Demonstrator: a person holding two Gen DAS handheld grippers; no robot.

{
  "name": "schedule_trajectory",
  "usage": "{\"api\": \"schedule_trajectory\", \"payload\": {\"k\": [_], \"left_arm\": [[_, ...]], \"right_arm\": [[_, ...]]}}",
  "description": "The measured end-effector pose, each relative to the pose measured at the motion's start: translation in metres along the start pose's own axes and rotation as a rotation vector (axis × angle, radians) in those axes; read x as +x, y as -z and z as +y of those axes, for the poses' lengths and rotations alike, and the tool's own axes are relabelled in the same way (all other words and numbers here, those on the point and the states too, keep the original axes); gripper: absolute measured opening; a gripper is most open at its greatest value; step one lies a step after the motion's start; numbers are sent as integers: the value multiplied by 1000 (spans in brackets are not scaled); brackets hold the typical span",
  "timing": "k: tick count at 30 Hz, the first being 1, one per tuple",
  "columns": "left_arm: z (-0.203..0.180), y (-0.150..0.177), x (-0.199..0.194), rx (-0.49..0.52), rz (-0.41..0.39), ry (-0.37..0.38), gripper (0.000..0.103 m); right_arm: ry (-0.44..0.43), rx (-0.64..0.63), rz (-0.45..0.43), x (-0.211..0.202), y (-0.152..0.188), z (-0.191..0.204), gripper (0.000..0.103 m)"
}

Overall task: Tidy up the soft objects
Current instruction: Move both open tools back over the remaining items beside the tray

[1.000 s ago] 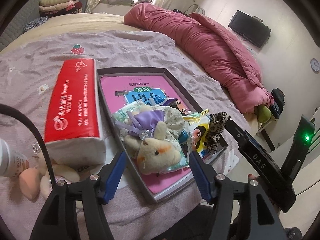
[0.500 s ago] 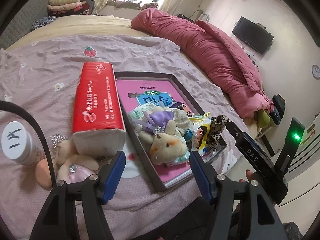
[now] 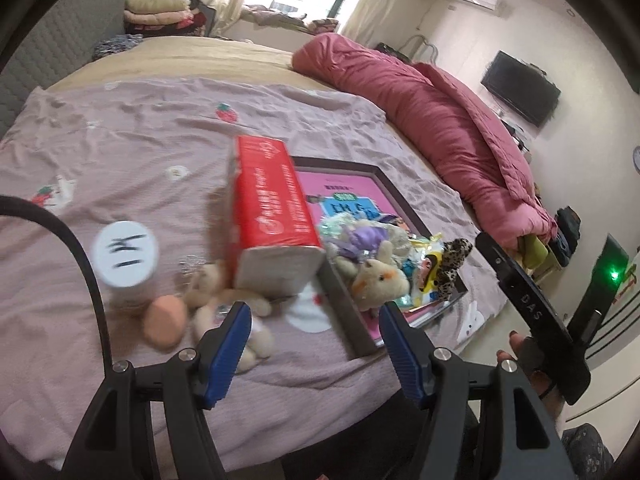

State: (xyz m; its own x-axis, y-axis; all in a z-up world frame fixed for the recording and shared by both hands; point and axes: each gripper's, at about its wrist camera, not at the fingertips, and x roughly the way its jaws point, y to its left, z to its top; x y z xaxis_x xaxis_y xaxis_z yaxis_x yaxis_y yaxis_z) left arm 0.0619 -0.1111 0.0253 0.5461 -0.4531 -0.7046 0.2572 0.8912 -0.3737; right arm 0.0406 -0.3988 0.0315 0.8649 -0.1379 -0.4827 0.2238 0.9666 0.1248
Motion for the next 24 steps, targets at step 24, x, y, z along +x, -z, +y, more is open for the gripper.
{"api": "schedule_trajectory", "payload": {"k": [24], "left_arm": [[70, 30, -45, -102, 6, -90, 66]], "right_arm": [[-253, -155, 36, -51, 10, 120, 75]]}}
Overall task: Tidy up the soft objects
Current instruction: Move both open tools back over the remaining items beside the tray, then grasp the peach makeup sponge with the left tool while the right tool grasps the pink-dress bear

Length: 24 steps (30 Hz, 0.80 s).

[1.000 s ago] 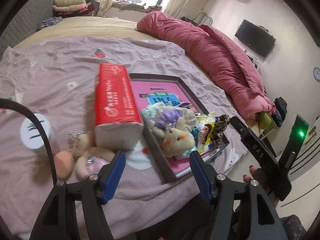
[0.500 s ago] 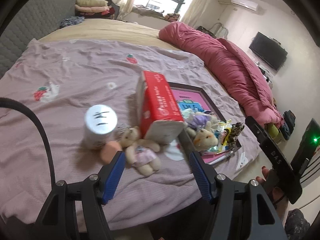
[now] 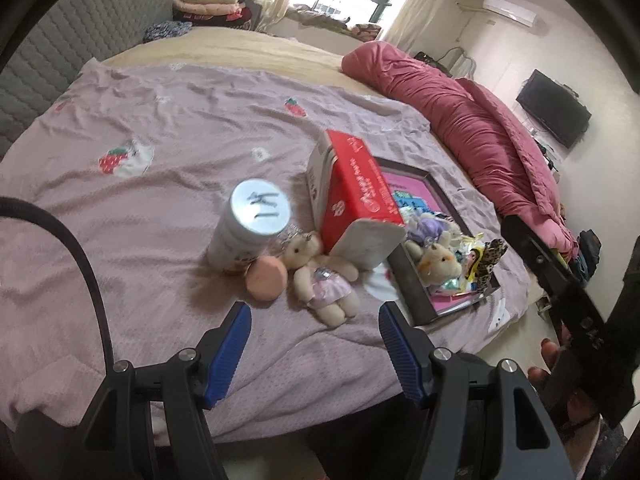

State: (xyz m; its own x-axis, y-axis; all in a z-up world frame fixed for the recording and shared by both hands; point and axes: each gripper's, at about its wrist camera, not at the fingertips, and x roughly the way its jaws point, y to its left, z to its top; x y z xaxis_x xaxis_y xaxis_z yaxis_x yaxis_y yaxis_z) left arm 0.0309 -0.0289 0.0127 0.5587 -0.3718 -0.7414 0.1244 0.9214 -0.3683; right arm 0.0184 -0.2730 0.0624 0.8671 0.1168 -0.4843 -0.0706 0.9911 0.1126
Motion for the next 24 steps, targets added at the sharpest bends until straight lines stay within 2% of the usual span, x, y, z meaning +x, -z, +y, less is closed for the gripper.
{"api": "schedule_trajectory", "payload": {"k": [3, 10, 24], "left_arm": [[7, 4, 5, -25, 14, -5, 66], [19, 11, 19, -65, 43, -8, 66], [36, 4, 73, -163, 89, 6, 66]], "right_arm": [[-39, -18, 17, 1, 3, 16, 75], [-68, -66, 53, 6, 10, 33, 75], [-37, -94, 217, 41, 34, 31, 75]]}}
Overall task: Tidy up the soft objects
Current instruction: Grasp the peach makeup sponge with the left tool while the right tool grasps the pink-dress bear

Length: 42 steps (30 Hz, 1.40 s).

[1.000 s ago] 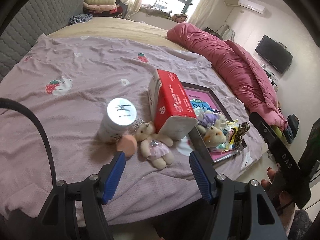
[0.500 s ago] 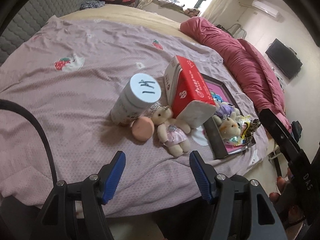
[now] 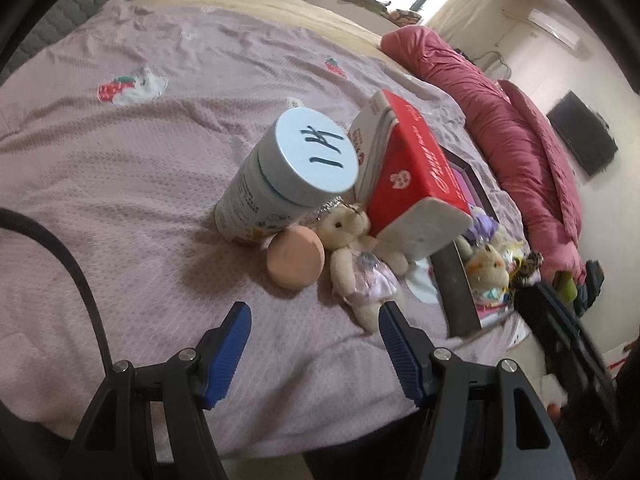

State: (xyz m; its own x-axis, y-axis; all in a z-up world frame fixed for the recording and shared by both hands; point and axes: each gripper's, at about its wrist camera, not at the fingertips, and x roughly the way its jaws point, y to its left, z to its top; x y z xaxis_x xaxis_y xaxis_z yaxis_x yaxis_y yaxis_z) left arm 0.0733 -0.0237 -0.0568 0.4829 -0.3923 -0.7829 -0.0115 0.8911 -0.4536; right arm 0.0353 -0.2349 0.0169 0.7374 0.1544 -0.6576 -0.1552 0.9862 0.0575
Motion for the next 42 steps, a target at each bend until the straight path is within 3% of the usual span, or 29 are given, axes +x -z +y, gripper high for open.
{"api": "schedule_trajectory", "payload": {"k": [13, 21, 26, 33, 42], "left_arm": [[7, -23, 34, -104, 5, 20, 65], [10, -36, 53, -138, 30, 7, 55], [8, -36, 63, -129, 49, -9, 42], [17, -37, 65, -147, 44, 17, 38], [18, -25, 39, -113, 31, 34, 37]], "right_arm": [[-15, 12, 65, 19, 7, -4, 75], [-19, -4, 109, 37, 9, 0, 75], [-26, -18, 135, 48, 12, 3, 75], [-50, -49, 155, 63, 15, 11, 75], [-99, -115, 212, 91, 21, 25, 75]]}}
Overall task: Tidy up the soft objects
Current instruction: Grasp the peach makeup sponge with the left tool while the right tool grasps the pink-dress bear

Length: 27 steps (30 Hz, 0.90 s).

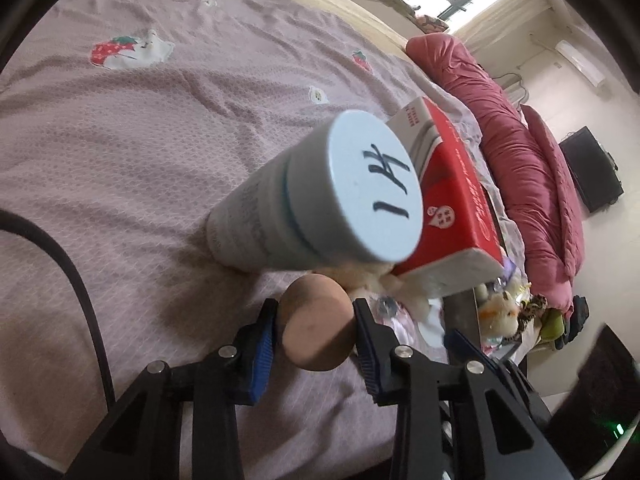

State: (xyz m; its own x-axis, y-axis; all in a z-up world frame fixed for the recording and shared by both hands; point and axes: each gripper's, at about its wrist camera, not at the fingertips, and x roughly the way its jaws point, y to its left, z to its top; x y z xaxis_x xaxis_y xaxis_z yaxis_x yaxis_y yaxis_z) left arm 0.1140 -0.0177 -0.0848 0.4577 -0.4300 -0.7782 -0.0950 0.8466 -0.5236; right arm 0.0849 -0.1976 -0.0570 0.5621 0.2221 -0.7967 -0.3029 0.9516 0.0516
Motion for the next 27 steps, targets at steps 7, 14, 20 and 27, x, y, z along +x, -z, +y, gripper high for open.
{"api": "schedule_trajectory", "payload": {"k": [7, 14, 20, 27], "left_arm": [[9, 2, -28, 37, -30, -16, 37], [7, 6, -37, 108, -52, -62, 37], [7, 7, -36, 117, -52, -55, 38], [4, 7, -38, 148, -74, -70, 38]], "right_arm": [[0, -63, 53, 27, 1, 7, 75], [1, -136, 57, 46, 3, 22, 75], [0, -121, 43, 57, -3, 22, 75], [15, -110, 12, 56, -8, 20, 62]]}}
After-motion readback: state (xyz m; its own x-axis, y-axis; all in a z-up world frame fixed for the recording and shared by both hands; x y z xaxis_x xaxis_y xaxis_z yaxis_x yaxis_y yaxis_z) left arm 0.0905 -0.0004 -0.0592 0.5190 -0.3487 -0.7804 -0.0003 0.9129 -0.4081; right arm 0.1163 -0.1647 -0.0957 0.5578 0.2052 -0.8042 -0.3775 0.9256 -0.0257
